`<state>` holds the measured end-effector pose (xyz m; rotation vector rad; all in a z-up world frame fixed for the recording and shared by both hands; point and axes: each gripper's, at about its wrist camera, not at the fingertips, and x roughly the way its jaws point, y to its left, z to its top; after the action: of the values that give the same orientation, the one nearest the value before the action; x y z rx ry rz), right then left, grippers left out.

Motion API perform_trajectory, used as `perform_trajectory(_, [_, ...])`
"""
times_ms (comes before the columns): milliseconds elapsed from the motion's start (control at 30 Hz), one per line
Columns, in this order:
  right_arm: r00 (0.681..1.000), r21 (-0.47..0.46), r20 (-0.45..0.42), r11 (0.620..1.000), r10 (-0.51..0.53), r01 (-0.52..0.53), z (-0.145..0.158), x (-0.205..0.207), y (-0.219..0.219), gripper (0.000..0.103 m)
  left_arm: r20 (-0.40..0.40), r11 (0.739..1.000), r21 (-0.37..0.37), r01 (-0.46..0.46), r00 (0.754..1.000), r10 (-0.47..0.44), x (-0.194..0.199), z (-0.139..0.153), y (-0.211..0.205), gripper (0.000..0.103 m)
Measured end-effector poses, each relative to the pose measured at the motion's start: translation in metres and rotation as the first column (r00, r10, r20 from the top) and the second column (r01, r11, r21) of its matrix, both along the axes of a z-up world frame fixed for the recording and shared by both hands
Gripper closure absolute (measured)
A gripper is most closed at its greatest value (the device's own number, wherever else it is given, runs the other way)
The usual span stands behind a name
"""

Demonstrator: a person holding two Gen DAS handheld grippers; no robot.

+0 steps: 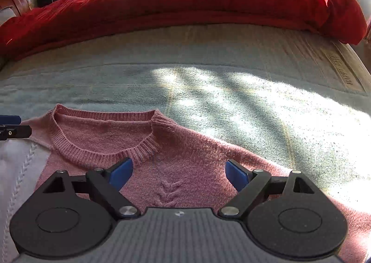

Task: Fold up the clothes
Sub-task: 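Move both tools toward the pink ribbed collar of the sweater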

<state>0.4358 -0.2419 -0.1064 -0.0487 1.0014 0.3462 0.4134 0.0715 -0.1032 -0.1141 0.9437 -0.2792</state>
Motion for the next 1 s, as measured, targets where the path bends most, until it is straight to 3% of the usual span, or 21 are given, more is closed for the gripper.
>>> perform_trajectory(133, [0.999, 0.012, -0.037, 1.0, 0.001, -0.001, -0.011, -0.014, -0.006, 0.013, -0.067, 0.998, -0.061, 0.009, 0.998, -0.013, 0.008, -0.014, -0.007, 0.011])
perform_trajectory(233, [1.0, -0.008, -0.01, 1.0, -0.022, 0.022, -0.021, -0.012, -0.005, 0.013, -0.103, 0.999, -0.011, -0.049, 0.994, 0.047, 0.018, -0.033, -0.006, 0.011])
perform_trajectory(300, [0.999, -0.007, 0.001, 0.999, -0.036, 0.036, -0.023, -0.007, -0.003, 0.011, -0.084, 0.998, 0.011, -0.062, 0.994, 0.063, 0.021, -0.039, -0.006, 0.011])
perform_trajectory(633, [0.997, -0.065, 0.022, 0.995, -0.079, 0.08, -0.03, 0.016, 0.013, 0.0, -0.134, 0.988, 0.124, -0.088, 0.985, 0.104, 0.035, -0.036, -0.021, 0.01])
perform_trajectory(767, [0.997, -0.054, 0.0, 0.995, -0.081, 0.081, -0.011, 0.013, 0.01, 0.002, -0.144, 0.982, 0.164, -0.096, 0.982, 0.12, 0.022, -0.019, -0.021, 0.01])
perform_trajectory(900, [0.998, -0.023, 0.023, 0.998, -0.063, 0.063, 0.026, -0.019, -0.002, 0.002, -0.126, 0.982, 0.166, -0.088, 0.986, 0.109, -0.007, 0.012, -0.014, 0.01])
perform_trajectory(1000, [0.999, -0.028, 0.009, 0.999, -0.047, 0.047, 0.037, -0.05, -0.013, 0.001, -0.127, 0.983, 0.167, -0.079, 0.987, 0.1, -0.038, 0.021, -0.011, 0.01])
